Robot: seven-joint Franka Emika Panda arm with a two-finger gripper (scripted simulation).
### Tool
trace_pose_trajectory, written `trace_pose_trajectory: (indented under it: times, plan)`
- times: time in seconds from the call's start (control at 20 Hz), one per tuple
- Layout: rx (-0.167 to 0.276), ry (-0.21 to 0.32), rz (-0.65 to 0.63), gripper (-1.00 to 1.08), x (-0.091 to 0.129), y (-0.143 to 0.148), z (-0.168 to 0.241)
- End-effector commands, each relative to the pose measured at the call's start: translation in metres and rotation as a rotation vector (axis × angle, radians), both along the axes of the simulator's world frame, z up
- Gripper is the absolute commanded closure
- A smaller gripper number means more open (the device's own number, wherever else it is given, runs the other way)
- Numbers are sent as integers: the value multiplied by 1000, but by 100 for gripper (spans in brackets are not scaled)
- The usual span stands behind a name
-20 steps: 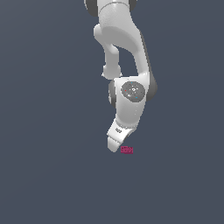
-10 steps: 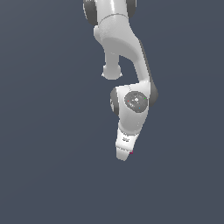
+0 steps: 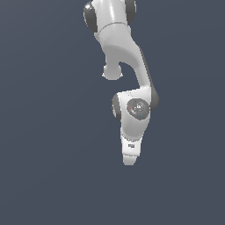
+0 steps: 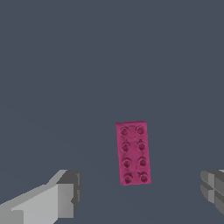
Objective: Pick up the object and move it to a goal position.
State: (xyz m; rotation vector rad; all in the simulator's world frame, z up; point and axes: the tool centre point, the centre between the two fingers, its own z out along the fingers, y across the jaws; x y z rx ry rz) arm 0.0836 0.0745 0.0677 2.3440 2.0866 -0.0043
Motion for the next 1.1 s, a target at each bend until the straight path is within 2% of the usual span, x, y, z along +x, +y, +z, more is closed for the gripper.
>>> trace_pose_trajectory:
  times: [0.0,0.55,1.05]
  plan:
    - [2,0,33,-92,2,1,-3]
    - [4,1,64,-92,3,2,-9]
    - [4,0,69,-92,2,3,-53]
